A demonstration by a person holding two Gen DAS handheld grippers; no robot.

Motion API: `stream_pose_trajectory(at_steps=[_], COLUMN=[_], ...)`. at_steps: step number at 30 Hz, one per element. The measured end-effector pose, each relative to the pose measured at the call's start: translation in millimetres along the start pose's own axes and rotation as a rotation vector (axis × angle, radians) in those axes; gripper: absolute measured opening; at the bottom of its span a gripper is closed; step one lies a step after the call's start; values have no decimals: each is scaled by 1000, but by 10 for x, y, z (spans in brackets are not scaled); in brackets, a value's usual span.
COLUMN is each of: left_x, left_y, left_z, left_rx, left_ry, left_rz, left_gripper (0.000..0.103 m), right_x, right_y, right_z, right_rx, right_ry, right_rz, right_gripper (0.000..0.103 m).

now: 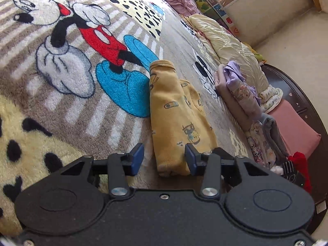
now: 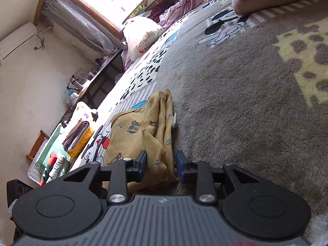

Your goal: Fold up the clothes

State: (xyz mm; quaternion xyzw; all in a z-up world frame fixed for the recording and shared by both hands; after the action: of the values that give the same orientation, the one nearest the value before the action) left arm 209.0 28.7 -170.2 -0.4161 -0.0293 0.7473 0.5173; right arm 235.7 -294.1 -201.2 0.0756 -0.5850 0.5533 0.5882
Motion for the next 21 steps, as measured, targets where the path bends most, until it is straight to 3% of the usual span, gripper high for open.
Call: stream_pose_trajectory(at_steps=[5,6,8,13,15,16,17,18,21], left_x=[92,97,132,248,286,243,149,55,-233], left_y=[-391,-445,-511,-644,-711,-725,-719,-713,-702], left_z=[-364,-438,-587,-657,-621,-589,-544,-498,-353], left_rx=[34,31,17,68,67,36,-10,-57,-195], left_ry=[78,79,48,108,152,138,91,45,-96], left_rz=[79,81,76,179,228,196,118,40,-193], left_gripper=[45,38,16,15,26,30,29,17,18], right_x=[0,0,-7,-38,-41,-42,-43,-45,-32], right_y=[41,50,60,84,94,99,104,109,126], right_z=[-33,-40,-54,-51,-44,-41,-38,-35,-21], right_rx=[-12,-15,-18,-25,-30,-32,-35,-37,-51], right_ry=[14,16,19,15,16,17,17,18,24], right_rz=[19,22,28,33,36,38,40,42,51], right_gripper=[34,33,32,29,29,29,28,28,29])
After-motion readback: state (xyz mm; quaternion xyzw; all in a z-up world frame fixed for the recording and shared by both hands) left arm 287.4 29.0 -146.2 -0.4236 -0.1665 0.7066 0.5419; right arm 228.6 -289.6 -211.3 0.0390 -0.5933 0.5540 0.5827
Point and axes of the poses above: each gripper's, at about its wrist camera, not at the fingertips, and z roughly against the way its jaws point, x to its left, y to its underside, the point moved 3 cm from there along -z, roughly the way its jaws point, and after that the axes turned 10 degrees about -y, right-handed, at the moved point
